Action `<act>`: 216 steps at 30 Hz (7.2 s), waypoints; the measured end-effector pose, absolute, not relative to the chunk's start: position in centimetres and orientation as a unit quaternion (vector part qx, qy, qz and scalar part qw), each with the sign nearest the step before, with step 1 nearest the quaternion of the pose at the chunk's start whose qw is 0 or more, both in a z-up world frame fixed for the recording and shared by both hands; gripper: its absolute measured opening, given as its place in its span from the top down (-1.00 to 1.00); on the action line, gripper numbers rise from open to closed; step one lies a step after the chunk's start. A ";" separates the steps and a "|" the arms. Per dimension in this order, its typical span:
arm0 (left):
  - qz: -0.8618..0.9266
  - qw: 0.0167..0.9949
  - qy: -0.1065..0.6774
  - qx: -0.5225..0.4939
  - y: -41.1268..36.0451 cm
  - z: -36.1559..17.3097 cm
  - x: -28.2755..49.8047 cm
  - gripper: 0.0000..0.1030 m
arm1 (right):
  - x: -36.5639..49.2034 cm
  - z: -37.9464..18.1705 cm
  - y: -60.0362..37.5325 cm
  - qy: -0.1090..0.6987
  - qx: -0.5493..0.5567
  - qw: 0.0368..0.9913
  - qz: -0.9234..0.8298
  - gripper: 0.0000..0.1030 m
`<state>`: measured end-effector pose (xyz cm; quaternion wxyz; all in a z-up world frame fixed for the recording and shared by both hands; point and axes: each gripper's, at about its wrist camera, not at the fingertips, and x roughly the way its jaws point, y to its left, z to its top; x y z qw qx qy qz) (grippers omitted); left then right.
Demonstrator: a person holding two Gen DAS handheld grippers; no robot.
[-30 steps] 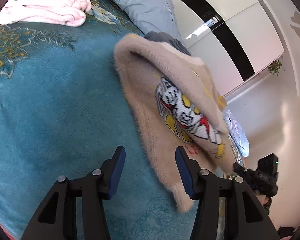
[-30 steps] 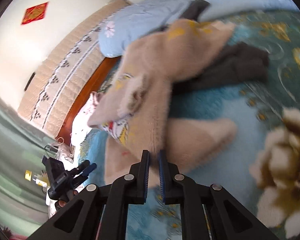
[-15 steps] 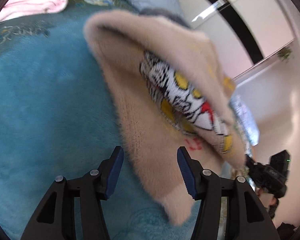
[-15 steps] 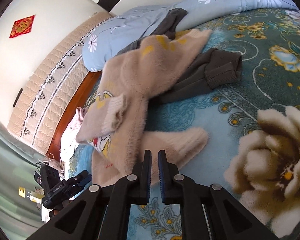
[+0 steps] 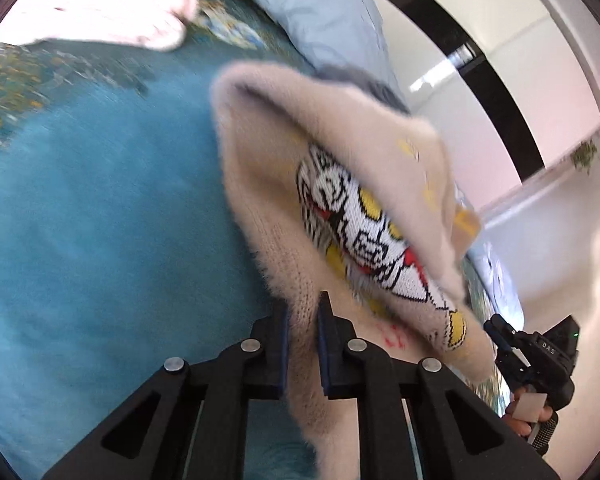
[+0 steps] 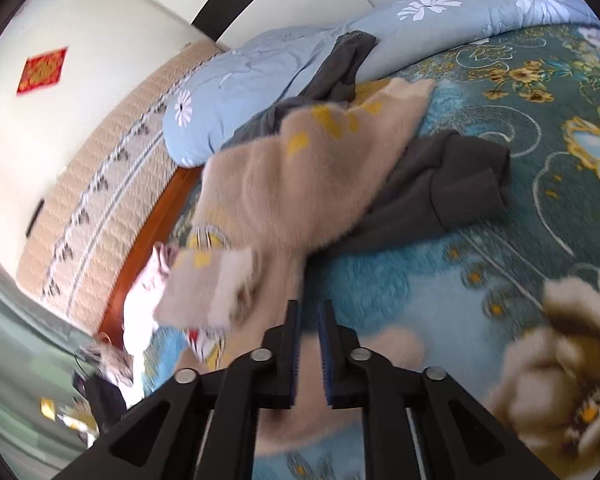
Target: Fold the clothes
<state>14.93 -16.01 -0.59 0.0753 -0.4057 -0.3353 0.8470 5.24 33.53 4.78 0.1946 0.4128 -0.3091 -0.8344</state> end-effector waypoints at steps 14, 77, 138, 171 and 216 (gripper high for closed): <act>0.843 0.005 -0.379 -0.381 -19.1 -0.5 16.1 0.80 | -5.8 -1.0 33.7 -0.441 0.431 0.104 -0.780 0.06; 0.831 0.012 -0.360 -0.424 -19.0 -2.0 13.9 0.79 | -7.9 -0.8 35.0 -0.452 0.410 0.017 -0.792 0.76; 0.803 0.329 0.285 -0.407 19.9 0.6 7.3 -0.19 | 14.0 5.0 53.6 -0.460 0.228 -0.126 -0.849 0.08; 0.939 -0.037 -0.113 -0.324 -15.8 11.8 0.3 0.81 | 12.3 4.8 51.2 -0.426 0.265 -0.077 -0.862 0.08; 0.858 0.175 -0.104 -0.472 1.7 5.2 11.6 0.22 | 15.5 0.1 59.0 -0.582 0.247 -0.142 -0.761 0.08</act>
